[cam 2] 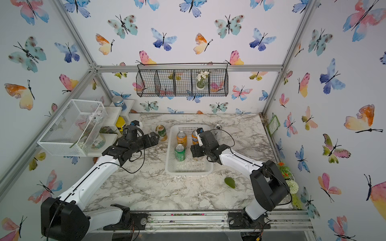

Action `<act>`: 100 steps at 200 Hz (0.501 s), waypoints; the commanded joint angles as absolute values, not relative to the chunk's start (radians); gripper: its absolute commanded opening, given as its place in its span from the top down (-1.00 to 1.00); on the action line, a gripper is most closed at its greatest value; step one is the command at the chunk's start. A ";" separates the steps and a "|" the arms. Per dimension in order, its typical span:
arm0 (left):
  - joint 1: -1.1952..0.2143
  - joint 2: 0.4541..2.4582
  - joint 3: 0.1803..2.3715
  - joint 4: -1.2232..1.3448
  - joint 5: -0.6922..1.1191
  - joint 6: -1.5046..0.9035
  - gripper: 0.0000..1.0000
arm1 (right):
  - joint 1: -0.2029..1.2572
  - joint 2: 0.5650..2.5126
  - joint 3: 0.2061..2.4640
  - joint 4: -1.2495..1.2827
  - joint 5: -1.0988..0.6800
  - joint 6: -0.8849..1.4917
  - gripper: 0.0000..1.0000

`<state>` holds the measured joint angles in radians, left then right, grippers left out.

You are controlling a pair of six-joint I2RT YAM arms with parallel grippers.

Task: Take out the drinks from the basket
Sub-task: Pick up the drink from the basket.

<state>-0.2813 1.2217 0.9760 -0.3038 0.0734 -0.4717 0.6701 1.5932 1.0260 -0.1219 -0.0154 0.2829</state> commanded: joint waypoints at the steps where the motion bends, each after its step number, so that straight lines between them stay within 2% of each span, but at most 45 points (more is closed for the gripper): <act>1: -0.278 1.229 0.991 -0.313 0.118 -0.461 -0.97 | 0.678 1.619 1.063 -0.125 0.016 0.269 -0.66; 100: -0.279 1.242 0.989 -0.312 0.132 -0.467 -0.97 | 0.695 1.681 1.083 -0.140 0.026 0.265 -0.57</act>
